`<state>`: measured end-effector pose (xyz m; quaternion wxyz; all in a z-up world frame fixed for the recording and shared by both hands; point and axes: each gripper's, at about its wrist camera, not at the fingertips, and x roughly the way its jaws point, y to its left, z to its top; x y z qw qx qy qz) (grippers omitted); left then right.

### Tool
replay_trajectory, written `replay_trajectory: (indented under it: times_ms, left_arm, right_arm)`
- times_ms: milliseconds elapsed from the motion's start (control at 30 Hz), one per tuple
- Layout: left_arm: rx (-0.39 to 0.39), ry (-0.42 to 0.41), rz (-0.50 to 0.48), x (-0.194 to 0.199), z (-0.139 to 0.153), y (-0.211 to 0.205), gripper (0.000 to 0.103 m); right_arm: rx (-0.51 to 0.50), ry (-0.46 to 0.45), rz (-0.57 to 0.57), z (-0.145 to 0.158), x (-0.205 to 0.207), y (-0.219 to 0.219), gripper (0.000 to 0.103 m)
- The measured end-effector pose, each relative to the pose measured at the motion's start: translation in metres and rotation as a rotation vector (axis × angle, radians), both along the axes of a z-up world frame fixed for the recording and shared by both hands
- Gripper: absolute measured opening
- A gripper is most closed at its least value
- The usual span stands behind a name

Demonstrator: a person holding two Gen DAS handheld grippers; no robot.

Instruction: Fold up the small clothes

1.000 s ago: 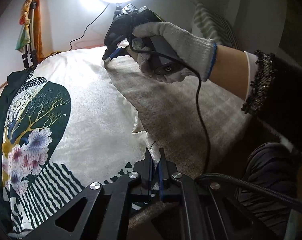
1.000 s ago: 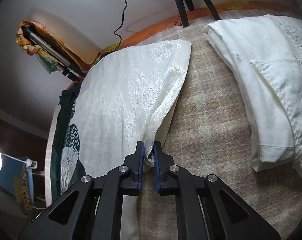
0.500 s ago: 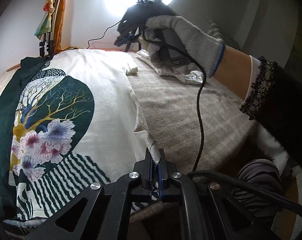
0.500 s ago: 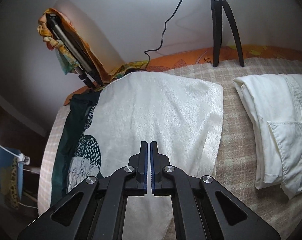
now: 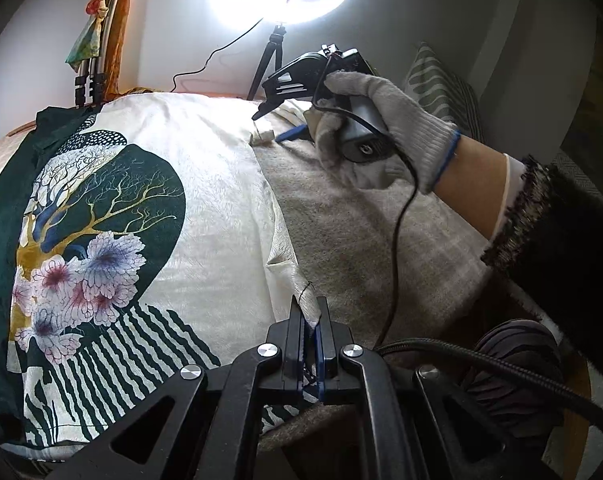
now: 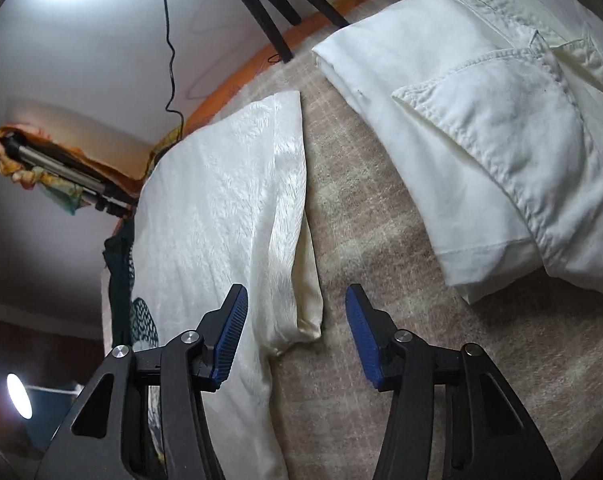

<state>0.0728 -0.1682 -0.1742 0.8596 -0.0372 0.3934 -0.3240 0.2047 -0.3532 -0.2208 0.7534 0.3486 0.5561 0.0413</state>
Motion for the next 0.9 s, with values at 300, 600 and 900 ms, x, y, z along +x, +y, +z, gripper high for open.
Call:
replay_trajectory:
  times_ms: [300, 600, 900]
  left_arm:
    - [-0.030, 0.009, 0.063, -0.005, 0.001, 0.016, 0.000]
    - [-0.081, 0.021, 0.147, -0.024, 0.005, 0.045, 0.000]
    - [-0.070, 0.056, 0.258, -0.034, -0.004, 0.086, 0.000]
  right_arm:
    - [0.093, -0.034, -0.020, -0.002, 0.021, 0.018, 0.002]
    - [-0.121, -0.196, 0.270, 0.072, 0.044, 0.120, 0.001]
    - [-0.251, -0.223, 0.583, 0.068, 0.051, 0.240, 0.001]
